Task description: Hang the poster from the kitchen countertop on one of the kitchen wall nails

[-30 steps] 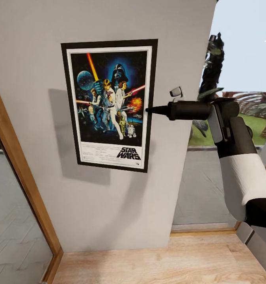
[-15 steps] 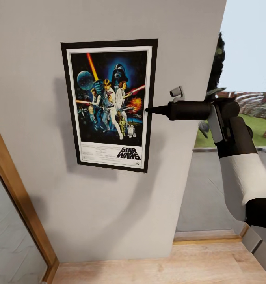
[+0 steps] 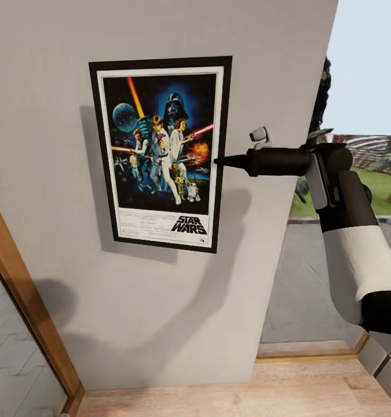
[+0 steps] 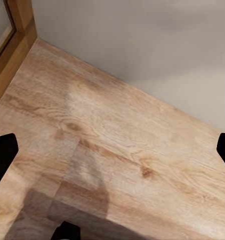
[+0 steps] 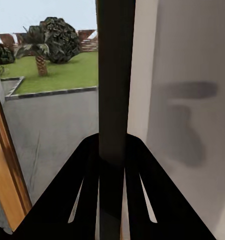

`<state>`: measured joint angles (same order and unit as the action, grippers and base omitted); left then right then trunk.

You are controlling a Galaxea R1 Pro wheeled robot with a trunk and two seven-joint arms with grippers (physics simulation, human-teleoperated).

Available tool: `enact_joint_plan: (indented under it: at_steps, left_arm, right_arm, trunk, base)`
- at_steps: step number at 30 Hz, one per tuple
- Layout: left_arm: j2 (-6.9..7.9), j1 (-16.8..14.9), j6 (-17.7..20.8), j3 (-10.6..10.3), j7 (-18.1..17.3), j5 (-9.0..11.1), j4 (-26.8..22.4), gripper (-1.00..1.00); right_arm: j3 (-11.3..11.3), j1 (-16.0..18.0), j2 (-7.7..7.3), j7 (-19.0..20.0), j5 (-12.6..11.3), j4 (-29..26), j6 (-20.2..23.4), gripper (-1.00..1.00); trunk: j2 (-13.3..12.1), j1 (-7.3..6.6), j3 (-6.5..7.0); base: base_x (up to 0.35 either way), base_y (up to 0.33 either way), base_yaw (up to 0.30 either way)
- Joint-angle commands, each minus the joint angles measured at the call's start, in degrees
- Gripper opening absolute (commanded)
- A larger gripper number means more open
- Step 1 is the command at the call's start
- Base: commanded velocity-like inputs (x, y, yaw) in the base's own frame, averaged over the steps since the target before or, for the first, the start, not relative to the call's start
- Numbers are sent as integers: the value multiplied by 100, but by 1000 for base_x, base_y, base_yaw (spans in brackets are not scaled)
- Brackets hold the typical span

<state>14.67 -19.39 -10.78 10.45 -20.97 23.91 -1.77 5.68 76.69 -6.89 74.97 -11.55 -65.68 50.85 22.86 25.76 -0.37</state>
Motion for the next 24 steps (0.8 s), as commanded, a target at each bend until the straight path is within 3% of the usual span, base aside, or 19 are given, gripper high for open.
enact_joint_plan:
  at_steps: [1, 24]
  left_arm:
    - [1, -3, -12, 45, -30, -18, 10, 100]
    - [8, -3, -12, 45, -30, -18, 10, 100]
  right_arm:
    - [9, 4, -5, 18, -40, 3, 57, -100]
    - [3, 41, -5, 18, -40, 3, 65, -100]
  trunk:
    - [6, 2, -4]
    - [6, 2, -4]
  base:
    - [2, 0, 0]
    - [0, 0, 0]
